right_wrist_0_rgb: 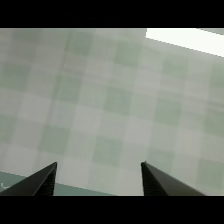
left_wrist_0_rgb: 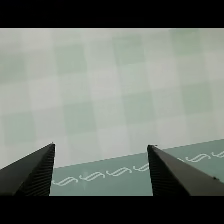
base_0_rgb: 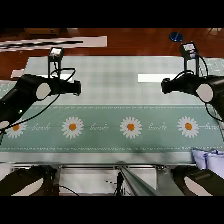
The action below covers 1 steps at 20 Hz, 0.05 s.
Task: Fold the shirts.
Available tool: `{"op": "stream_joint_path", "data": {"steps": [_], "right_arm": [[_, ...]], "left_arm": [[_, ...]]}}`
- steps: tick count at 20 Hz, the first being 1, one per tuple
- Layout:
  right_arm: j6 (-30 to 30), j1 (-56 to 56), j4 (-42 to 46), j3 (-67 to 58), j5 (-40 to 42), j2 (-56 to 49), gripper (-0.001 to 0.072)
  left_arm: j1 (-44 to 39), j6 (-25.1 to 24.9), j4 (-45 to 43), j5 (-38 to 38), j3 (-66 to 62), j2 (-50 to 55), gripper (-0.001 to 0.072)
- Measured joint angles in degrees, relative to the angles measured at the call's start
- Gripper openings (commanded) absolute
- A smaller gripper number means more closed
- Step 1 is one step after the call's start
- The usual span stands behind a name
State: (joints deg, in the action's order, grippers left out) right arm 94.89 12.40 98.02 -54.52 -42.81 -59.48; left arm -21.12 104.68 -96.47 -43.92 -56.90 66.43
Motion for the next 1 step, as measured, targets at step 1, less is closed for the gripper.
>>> {"op": "stream_joint_path", "data": {"steps": [1], "right_arm": [[0.0,0.0,0.0,0.0,0.0,0.0,0.0584]], "left_arm": [[0.0,0.0,0.0,0.0,0.0,0.0,0.0688]]}}
